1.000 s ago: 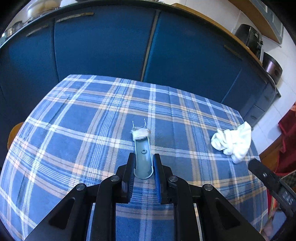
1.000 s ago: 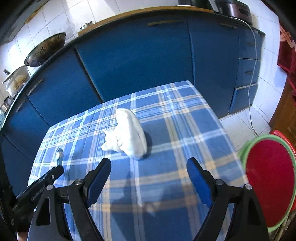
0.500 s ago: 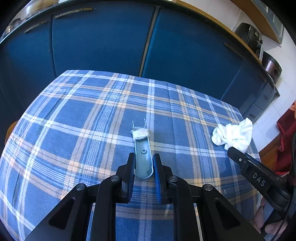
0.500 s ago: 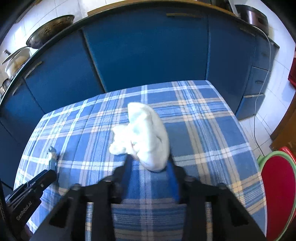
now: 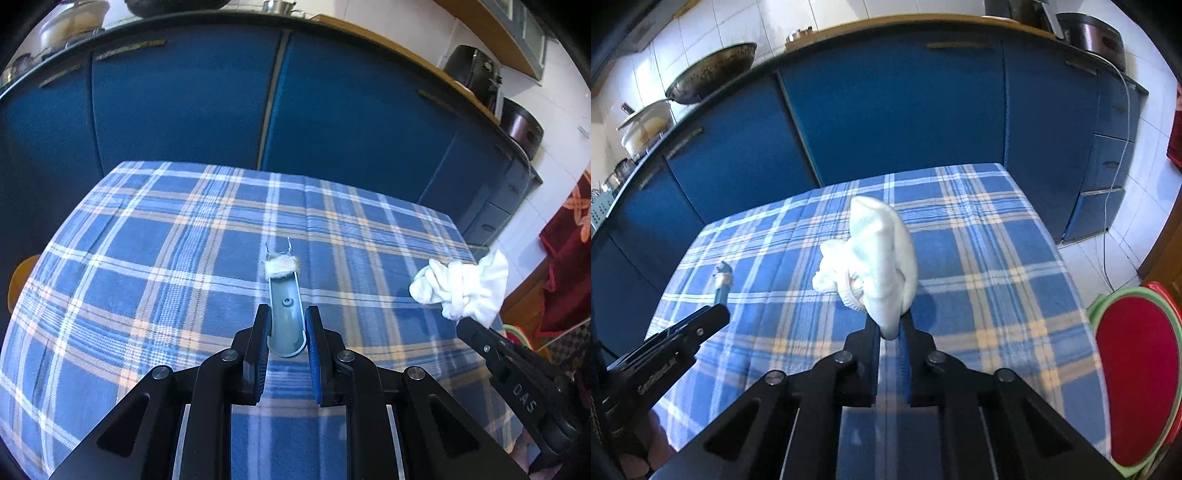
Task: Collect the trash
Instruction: 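Grasp the blue plastic item with left tool while right tool grasps the white tissue, then carry the blue item and white tissue over the red basin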
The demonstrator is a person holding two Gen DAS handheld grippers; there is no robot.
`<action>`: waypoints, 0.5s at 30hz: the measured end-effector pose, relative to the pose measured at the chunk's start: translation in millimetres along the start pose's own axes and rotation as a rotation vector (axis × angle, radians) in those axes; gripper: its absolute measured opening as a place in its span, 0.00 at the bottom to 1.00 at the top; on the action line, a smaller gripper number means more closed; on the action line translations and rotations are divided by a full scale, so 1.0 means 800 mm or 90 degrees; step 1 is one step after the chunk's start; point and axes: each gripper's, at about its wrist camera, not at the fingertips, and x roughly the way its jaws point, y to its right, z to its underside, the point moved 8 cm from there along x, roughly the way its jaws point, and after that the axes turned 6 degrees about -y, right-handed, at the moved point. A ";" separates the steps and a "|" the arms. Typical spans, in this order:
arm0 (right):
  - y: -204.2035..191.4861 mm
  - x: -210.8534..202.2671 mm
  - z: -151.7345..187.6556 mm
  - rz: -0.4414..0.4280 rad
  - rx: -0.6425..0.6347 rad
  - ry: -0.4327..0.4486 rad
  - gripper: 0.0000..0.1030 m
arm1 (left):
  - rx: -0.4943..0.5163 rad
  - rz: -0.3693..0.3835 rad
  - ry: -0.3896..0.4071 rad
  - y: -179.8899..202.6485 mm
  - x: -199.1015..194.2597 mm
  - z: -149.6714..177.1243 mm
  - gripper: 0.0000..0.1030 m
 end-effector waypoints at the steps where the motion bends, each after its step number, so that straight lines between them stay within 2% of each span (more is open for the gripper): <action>1: 0.001 -0.008 0.003 -0.005 0.003 0.005 0.11 | 0.003 0.004 0.003 0.004 -0.005 0.001 0.18; 15: 0.031 -0.102 0.037 -0.049 0.041 0.065 0.11 | 0.034 0.063 0.014 0.058 -0.064 0.028 0.18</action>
